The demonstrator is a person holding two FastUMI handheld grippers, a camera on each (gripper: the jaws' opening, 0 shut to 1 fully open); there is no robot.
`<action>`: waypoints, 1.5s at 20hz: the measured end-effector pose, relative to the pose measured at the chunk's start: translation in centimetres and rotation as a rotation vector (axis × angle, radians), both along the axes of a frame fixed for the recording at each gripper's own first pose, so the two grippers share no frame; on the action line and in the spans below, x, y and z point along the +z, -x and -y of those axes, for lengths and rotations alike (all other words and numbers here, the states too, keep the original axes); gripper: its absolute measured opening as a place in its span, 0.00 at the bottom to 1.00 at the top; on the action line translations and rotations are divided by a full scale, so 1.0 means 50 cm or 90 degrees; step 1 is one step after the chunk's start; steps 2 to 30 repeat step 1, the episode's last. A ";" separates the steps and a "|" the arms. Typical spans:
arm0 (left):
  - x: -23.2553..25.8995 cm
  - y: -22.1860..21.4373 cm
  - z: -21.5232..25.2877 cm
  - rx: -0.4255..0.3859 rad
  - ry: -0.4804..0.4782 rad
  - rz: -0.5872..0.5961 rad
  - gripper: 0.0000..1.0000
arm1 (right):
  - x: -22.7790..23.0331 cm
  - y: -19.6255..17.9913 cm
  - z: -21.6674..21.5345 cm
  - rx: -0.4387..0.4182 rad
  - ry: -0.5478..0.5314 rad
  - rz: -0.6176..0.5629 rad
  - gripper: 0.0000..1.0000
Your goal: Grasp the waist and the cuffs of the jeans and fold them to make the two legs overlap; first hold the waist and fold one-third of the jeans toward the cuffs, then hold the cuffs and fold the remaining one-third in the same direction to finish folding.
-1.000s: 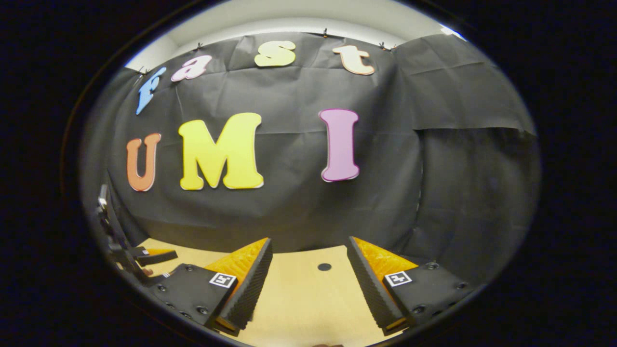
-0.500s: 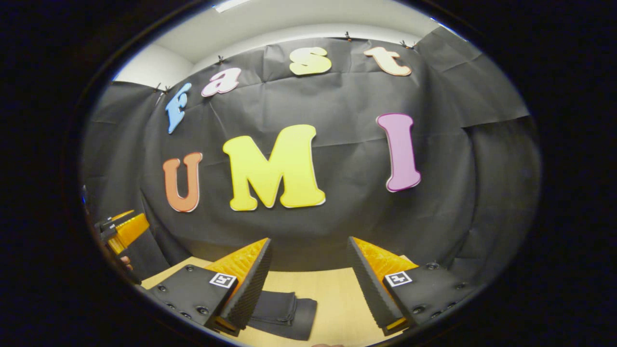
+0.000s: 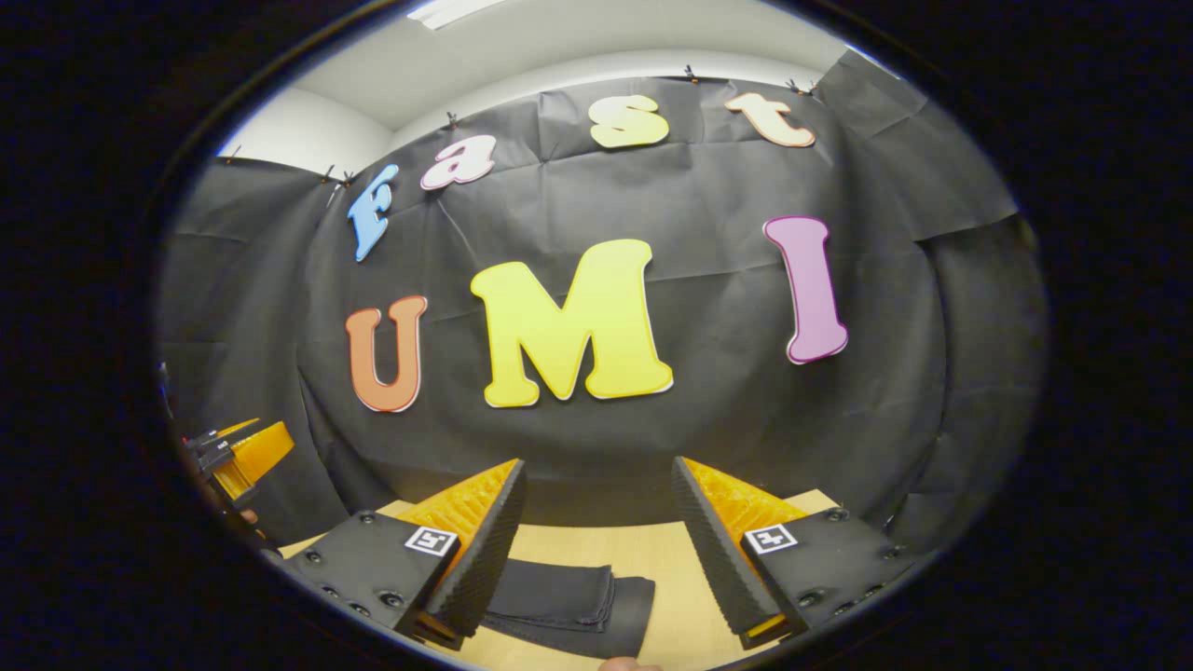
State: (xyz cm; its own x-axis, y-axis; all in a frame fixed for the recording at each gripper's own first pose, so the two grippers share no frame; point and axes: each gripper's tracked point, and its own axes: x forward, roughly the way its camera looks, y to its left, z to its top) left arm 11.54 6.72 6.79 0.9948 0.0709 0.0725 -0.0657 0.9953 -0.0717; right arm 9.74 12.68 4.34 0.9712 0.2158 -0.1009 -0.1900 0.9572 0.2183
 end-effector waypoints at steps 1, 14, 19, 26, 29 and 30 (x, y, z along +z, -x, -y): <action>-0.008 0.011 -0.001 -0.007 0.000 -0.009 0.98 | 0.003 0.004 0.006 -0.009 -0.012 0.007 0.96; -0.008 0.011 -0.001 -0.007 0.000 -0.009 0.98 | 0.003 0.004 0.006 -0.009 -0.012 0.007 0.96; -0.008 0.011 -0.001 -0.007 0.000 -0.009 0.98 | 0.003 0.004 0.006 -0.009 -0.012 0.007 0.96; -0.008 0.011 -0.001 -0.007 0.000 -0.009 0.98 | 0.003 0.004 0.006 -0.009 -0.012 0.007 0.96; -0.008 0.011 -0.001 -0.007 0.000 -0.009 0.98 | 0.003 0.004 0.006 -0.009 -0.012 0.007 0.96; -0.008 0.011 -0.001 -0.007 0.000 -0.009 0.98 | 0.003 0.004 0.006 -0.009 -0.012 0.007 0.96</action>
